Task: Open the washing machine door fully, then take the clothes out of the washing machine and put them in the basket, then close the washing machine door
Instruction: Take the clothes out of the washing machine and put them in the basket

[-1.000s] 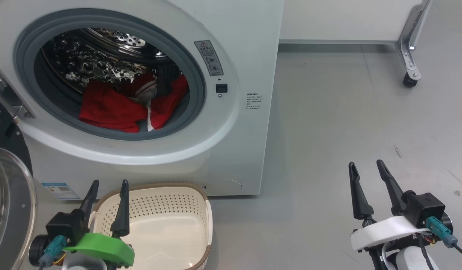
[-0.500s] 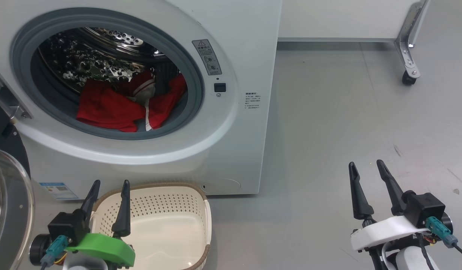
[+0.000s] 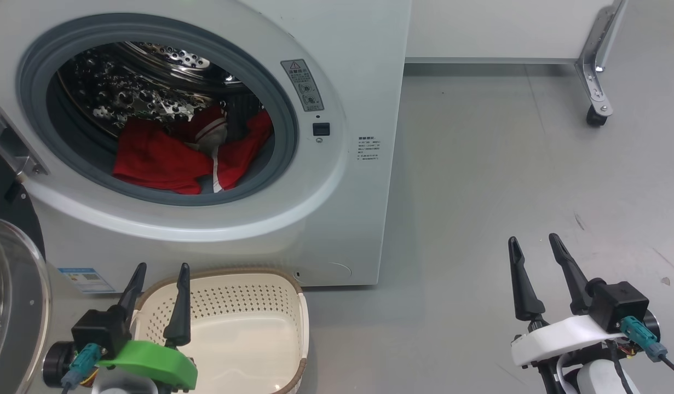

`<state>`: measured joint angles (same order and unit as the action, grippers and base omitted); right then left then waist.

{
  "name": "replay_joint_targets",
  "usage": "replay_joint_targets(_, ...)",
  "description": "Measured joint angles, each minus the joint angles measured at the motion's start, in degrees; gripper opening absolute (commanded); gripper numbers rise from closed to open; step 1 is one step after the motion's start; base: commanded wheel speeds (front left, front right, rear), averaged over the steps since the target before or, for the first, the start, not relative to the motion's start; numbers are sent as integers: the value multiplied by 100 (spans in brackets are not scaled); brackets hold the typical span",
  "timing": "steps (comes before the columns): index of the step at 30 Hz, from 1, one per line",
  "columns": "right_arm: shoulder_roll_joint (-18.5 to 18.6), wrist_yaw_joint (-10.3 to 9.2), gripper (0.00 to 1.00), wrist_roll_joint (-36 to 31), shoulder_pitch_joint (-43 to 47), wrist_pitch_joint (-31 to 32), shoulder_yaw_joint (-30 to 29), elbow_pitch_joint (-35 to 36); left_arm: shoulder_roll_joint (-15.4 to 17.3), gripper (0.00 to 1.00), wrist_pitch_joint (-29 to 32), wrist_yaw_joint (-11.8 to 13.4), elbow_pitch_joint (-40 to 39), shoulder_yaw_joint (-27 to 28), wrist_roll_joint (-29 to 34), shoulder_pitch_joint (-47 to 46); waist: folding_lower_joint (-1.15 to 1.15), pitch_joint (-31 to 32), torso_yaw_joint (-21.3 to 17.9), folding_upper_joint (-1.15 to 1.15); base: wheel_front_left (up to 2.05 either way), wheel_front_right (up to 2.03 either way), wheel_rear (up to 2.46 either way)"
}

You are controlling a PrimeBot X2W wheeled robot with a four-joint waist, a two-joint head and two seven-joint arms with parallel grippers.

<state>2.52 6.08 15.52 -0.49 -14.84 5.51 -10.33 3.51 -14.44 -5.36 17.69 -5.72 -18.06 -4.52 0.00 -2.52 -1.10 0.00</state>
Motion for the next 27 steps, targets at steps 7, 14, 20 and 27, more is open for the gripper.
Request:
replay_joint_targets(7,-1,34,100,-9,-1,0,94,5,55,100,0,203,-18,60,246,0,0,-84,-36,0,0,0,0)
replay_joint_targets(14,-1,35,100,-54,-8,0,175,80,67,100,0,293,-148,126,247,-9,0,-349,-146,0,0,0,0)
replay_joint_targets(20,-1,34,100,-54,-15,0,199,134,160,100,35,380,-204,216,250,-152,0,-723,-289,0,0,0,0)
replay_joint_targets(27,-1,34,100,-49,-151,-1,279,233,511,100,388,537,-292,390,388,-738,0,-1232,-513,0,0,0,0)
